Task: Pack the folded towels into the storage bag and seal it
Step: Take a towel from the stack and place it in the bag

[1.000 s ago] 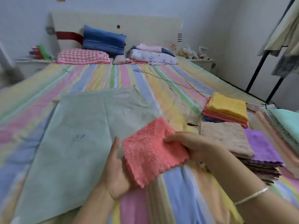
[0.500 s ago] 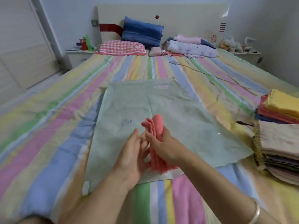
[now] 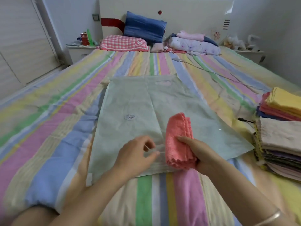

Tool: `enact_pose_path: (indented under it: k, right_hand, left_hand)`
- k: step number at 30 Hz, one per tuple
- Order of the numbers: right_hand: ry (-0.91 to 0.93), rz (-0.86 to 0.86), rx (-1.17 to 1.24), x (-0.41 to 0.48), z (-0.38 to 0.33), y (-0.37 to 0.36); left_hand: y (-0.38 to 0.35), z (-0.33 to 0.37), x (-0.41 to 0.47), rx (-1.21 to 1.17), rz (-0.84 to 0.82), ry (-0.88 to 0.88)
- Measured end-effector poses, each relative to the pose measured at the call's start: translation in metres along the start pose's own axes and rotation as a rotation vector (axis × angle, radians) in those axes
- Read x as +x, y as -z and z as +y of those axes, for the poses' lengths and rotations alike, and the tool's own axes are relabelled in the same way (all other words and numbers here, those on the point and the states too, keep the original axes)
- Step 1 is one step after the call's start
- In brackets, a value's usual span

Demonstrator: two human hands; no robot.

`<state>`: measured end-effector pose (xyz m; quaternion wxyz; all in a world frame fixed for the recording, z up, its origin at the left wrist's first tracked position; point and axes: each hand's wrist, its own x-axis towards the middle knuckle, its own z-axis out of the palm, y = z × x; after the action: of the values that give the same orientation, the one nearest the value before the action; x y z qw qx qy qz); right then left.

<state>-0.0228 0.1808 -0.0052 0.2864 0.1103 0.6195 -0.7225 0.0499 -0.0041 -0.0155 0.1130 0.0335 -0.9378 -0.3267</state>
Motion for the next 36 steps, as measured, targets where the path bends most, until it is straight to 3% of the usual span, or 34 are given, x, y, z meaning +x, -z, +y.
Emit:
enact_pose_path:
  k: [3,5,12,18,20,23,25,31,33,36]
  right_hand:
    - [-0.007,0.011,0.002,-0.001,0.000,0.016]
    - [-0.013,0.021,0.000,-0.003,0.001,0.025]
    - [-0.034,0.035,0.003,-0.020,-0.005,0.049]
    - [-0.006,0.007,-0.088,-0.037,-0.017,0.062]
    - [0.014,-0.014,-0.132,-0.041,-0.019,0.068]
    - [0.051,-0.075,-0.160,-0.051,-0.024,0.072]
    - [0.084,-0.117,-0.234,-0.060,-0.028,0.072]
    - [0.044,-0.265,-0.729,-0.080,-0.035,0.057]
    - [0.135,-0.167,-0.855,-0.077,-0.036,0.045]
    - [0.318,0.084,-1.032,-0.055,-0.040,0.023]
  left_hand:
    - [-0.010,-0.002,-0.005,0.405,-0.203,-0.258]
    - [-0.012,-0.001,-0.003,0.538,-0.210,-0.330]
    - [-0.014,0.008,-0.001,0.733,-0.214,-0.268]
    - [-0.004,0.015,0.009,0.481,-0.115,-0.078]
    - [0.001,0.014,0.015,0.314,-0.195,0.037]
    - [0.011,0.014,0.021,-0.136,-0.381,0.187]
    - [0.016,0.020,0.022,-0.265,-0.386,0.220]
    - [0.030,0.048,0.028,-0.285,0.002,0.092]
    - [0.037,0.059,0.027,-0.302,0.080,0.024]
    - [0.046,0.083,0.021,-0.323,0.052,-0.082]
